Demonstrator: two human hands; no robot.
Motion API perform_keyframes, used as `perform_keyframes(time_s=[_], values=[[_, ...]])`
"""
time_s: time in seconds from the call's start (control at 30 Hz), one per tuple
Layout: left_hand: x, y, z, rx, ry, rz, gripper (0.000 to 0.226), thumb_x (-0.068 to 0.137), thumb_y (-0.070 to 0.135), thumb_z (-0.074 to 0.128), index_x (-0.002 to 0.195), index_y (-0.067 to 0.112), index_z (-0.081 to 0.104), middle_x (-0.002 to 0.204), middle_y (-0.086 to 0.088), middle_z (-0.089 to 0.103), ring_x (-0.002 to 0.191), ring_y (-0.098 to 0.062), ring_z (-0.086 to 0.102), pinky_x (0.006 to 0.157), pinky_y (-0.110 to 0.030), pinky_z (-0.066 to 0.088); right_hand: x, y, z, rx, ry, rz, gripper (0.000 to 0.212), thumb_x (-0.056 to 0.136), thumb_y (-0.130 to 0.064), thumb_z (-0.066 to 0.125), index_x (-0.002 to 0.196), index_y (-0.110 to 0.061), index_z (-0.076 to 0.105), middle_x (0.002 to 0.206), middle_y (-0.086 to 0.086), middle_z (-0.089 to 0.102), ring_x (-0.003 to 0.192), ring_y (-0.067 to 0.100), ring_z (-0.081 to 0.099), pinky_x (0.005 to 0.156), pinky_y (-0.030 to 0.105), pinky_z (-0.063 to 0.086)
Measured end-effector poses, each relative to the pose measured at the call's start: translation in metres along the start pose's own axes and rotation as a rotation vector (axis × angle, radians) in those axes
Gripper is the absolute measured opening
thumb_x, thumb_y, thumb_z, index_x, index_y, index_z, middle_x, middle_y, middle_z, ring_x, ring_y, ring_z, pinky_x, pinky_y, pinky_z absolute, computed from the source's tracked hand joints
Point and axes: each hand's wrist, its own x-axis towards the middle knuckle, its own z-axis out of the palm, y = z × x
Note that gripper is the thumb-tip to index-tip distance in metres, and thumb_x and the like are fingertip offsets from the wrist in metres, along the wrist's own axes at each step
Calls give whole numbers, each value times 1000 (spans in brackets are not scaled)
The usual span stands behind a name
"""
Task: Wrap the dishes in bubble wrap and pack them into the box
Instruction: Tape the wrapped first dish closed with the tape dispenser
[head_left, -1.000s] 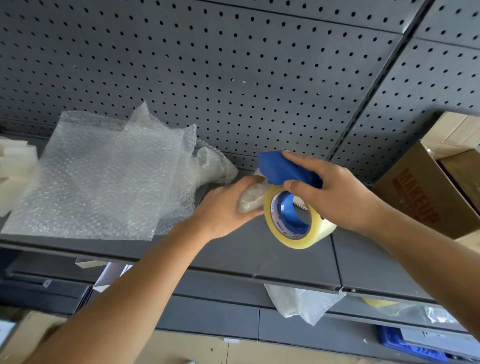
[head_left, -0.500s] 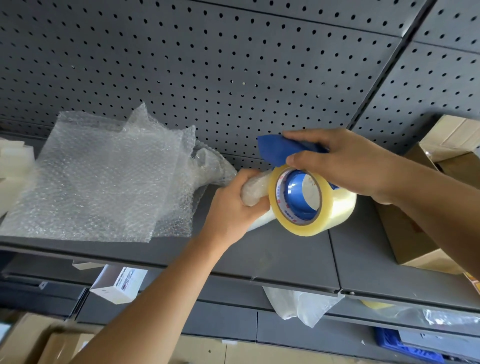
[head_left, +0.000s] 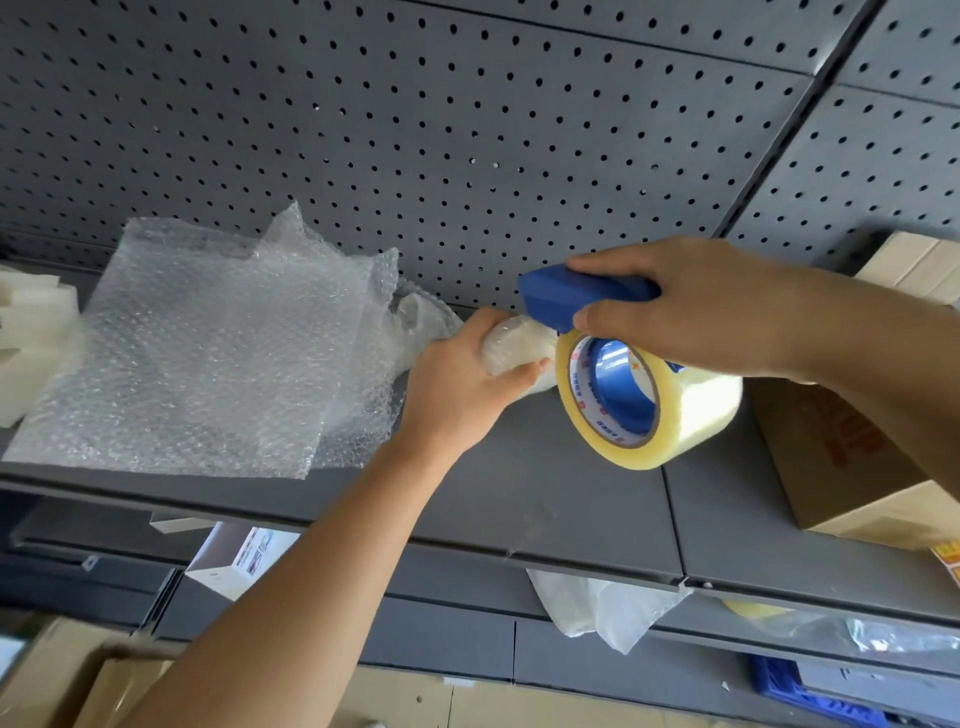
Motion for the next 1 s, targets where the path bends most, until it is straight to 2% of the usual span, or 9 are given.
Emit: perform_keyframes(time_s=[0.13,0.27,0.4,0.53,0.63,0.73,0.8,0.87,1.0], values=[[3,-1,0,51,-7,29,41,77,49,79,111,30,65,86,6,73,80,-18,68,70,-42,57,-4,-4,-2,-99,-8,7,32,94,-50,53,123,-37,58,95,-9,71,75,13,67,86,40,57],[5,-2,1,65,28,36,36,80,44,80,109,28,67,79,6,69,74,-17,65,67,-39,56,-7,-7,-3,-135,4,1,30,95,-49,51,122,-36,58,91,-9,70,71,12,66,79,35,56],[13,-5,-2,49,71,20,41,78,52,77,110,28,67,88,7,73,85,-17,67,76,-39,56,-16,-8,-7,-139,8,-11,28,94,-53,49,118,-42,57,85,-12,70,64,8,65,75,33,57],[21,-1,-8,1,100,-69,41,74,53,75,107,28,68,92,11,72,89,-13,66,79,-35,55,-31,-9,-5,-140,47,-11,28,91,-54,50,118,-47,52,78,-13,68,64,8,64,77,35,58],[26,12,-8,-105,98,-153,33,74,46,78,99,27,68,87,11,72,85,-6,66,74,-29,55,-38,-8,-2,-133,95,-15,39,86,-59,46,123,-49,47,82,-10,63,66,9,62,76,37,57],[29,24,-9,-210,147,-238,23,76,36,81,91,25,67,78,12,69,68,5,60,59,-13,45,-44,-8,4,-172,98,-11,55,81,-64,40,136,-62,34,102,-12,57,87,15,60,83,36,50],[27,31,-10,-319,163,-278,23,76,30,82,94,21,70,77,12,70,64,6,61,56,-10,43,-48,-5,8,-224,98,6,63,80,-65,37,142,-63,25,110,-10,54,99,20,57,84,34,43],[24,38,-9,-465,156,-347,25,76,26,85,98,21,72,81,11,75,70,4,68,60,-13,50,-50,-2,13,-252,105,11,65,81,-65,37,144,-63,21,111,-9,52,100,22,57,84,34,43],[16,51,-6,-690,81,-548,29,77,26,87,101,20,72,89,5,78,81,-10,75,71,-28,62,-54,4,20,-210,114,2,61,84,-62,40,141,-64,19,109,-8,51,96,24,60,90,39,51]])
